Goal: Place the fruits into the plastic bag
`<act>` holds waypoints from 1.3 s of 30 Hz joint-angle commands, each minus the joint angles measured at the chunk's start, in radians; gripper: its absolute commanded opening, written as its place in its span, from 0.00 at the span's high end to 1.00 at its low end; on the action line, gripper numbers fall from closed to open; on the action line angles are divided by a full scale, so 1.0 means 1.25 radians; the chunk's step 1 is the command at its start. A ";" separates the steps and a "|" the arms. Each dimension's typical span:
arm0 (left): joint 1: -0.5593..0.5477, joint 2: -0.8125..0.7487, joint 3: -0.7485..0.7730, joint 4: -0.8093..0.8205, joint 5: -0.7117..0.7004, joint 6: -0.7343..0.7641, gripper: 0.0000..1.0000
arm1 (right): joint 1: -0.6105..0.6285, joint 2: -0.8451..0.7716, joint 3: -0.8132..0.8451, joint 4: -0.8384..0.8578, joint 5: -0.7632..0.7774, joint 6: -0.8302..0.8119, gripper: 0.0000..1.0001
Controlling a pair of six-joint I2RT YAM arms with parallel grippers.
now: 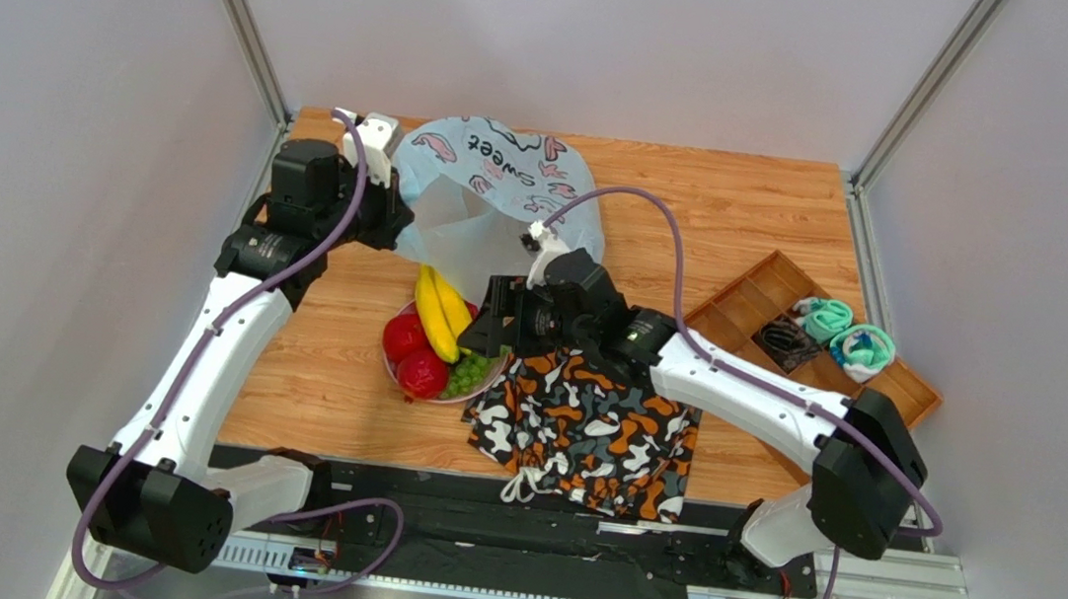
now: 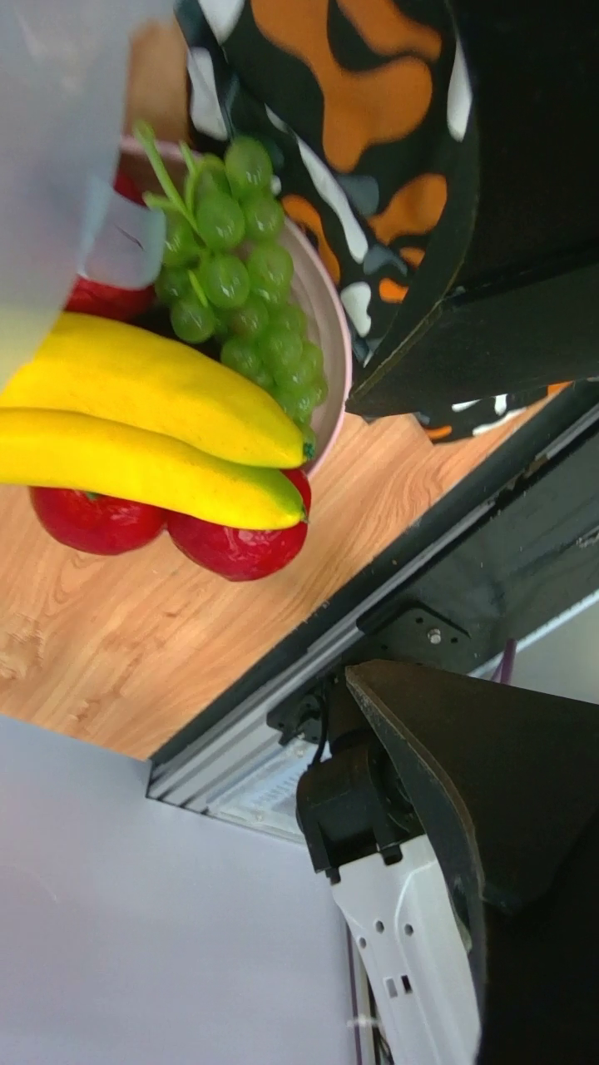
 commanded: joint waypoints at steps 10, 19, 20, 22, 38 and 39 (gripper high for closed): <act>0.002 -0.031 0.009 0.012 0.030 -0.013 1.00 | 0.011 0.110 -0.025 0.162 0.001 0.157 0.29; 0.002 -0.036 0.008 0.011 0.032 -0.014 1.00 | 0.005 0.140 -0.011 0.116 0.036 0.153 0.33; 0.002 -0.036 0.008 0.013 0.032 -0.015 1.00 | 0.005 0.147 -0.012 0.126 0.030 0.157 0.33; 0.002 -0.036 0.007 0.013 0.034 -0.015 1.00 | 0.005 0.160 -0.011 0.139 0.015 0.173 0.34; 0.002 -0.037 0.006 0.012 0.034 -0.014 1.00 | -0.017 0.224 0.015 0.209 -0.026 0.231 0.39; 0.002 -0.037 0.006 0.012 0.034 -0.013 1.00 | -0.018 0.224 0.012 0.224 -0.031 0.236 0.40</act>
